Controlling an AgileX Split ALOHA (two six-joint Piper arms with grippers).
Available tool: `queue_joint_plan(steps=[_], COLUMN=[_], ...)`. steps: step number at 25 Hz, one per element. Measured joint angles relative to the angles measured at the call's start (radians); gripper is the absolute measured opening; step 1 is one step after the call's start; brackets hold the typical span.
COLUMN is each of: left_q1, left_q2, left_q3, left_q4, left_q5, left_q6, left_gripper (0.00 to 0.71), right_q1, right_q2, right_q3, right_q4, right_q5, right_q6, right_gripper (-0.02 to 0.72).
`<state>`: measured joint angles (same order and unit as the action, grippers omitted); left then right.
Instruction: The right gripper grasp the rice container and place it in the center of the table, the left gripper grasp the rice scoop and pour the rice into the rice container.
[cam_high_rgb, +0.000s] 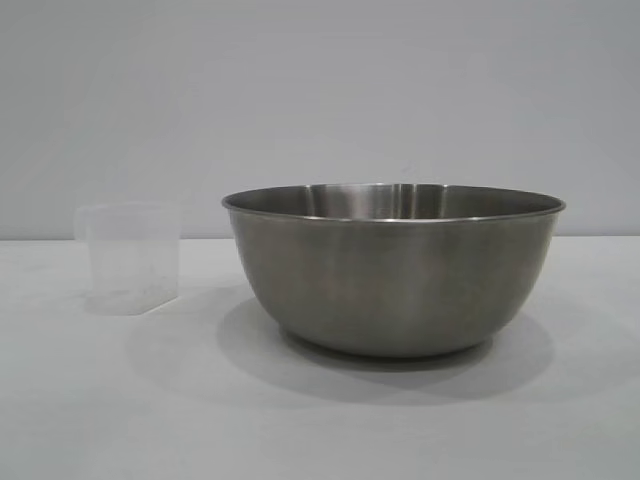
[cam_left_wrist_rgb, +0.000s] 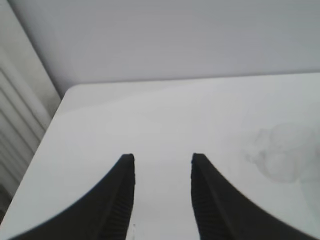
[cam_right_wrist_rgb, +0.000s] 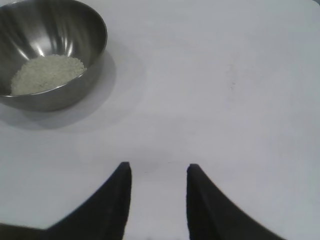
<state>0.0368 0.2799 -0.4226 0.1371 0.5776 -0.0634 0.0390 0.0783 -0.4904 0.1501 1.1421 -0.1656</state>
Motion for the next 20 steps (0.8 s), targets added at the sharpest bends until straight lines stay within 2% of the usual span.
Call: queue_joint_plan(steps=[8,13,20], left_q1=[0.0,0.0,0.0], left_q2=[-0.18,-0.206,-0.21], left_q3=[-0.023,-0.106,-0.102], left_q4=[-0.117,-0.167,-0.171], left_q5=[0.199,0.309,0.514], left_q6=[0.085,0.11,0.111], left_gripper=[0.225,0.225,0.225], right_q1=[0.0,0.0,0.0], right_q2=[-0.096,-0.095,-0.095], right_q3=[0.0,0.001,0.001], right_q4=[0.0,0.0,0.0], right_q5=[0.002,0.002,0.004], right_q6=[-0.002,-0.002,-0.002], right_gripper=[0.26,0.26,0.26])
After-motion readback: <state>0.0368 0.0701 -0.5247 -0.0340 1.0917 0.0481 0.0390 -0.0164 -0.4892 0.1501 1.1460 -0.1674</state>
